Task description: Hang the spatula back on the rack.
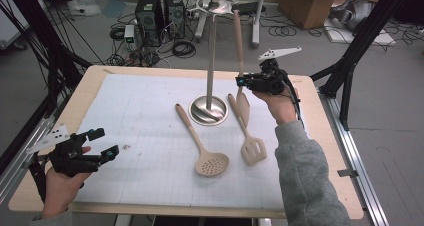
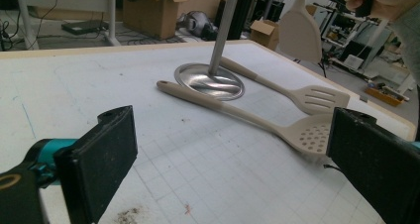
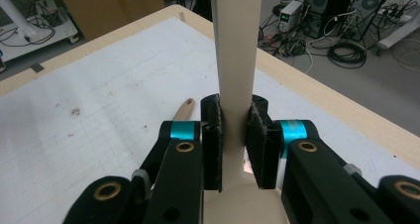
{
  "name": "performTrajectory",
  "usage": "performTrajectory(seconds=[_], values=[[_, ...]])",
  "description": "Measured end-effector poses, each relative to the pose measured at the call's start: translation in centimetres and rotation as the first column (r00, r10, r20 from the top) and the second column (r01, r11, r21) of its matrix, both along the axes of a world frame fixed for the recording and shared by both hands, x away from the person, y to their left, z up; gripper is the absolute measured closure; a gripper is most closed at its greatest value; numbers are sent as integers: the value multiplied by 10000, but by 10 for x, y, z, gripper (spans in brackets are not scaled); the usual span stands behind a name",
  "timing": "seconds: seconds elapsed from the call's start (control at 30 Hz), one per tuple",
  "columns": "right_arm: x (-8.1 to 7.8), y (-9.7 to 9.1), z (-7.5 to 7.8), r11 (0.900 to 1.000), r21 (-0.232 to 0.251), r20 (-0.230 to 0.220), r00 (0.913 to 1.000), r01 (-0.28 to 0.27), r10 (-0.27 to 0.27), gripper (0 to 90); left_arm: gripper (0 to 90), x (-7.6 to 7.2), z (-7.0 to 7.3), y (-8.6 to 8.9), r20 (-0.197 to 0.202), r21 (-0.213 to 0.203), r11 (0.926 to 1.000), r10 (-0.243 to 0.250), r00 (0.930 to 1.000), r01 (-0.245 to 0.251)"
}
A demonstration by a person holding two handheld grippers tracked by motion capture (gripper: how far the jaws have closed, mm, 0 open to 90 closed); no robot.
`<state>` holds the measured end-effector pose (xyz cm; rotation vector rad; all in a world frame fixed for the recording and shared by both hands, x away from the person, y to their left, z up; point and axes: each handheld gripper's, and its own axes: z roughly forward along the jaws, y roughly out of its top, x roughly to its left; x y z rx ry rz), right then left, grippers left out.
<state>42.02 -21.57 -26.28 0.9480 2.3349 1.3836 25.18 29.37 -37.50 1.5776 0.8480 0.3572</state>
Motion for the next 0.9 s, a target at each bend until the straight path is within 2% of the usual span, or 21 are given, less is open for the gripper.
performTrajectory(seconds=[0.5,0.7,0.8,0.9], values=[[1,2,-3,10000,57,-18,10000,-18,19,767,61,0,0,-2,-1,34,10000,-36,10000,36],[-2,1,-1,9998,203,132,9999,-32,29,745,61,0,0,-2,-22,64,10000,-55,10000,55],[-4,-2,1,9995,311,220,9998,2,-9,679,61,0,0,-3,-11,40,10000,-71,10000,71],[-7,-4,3,9991,430,390,9992,53,-70,490,60,1,0,-3,-2,46,10000,-75,10000,75]])
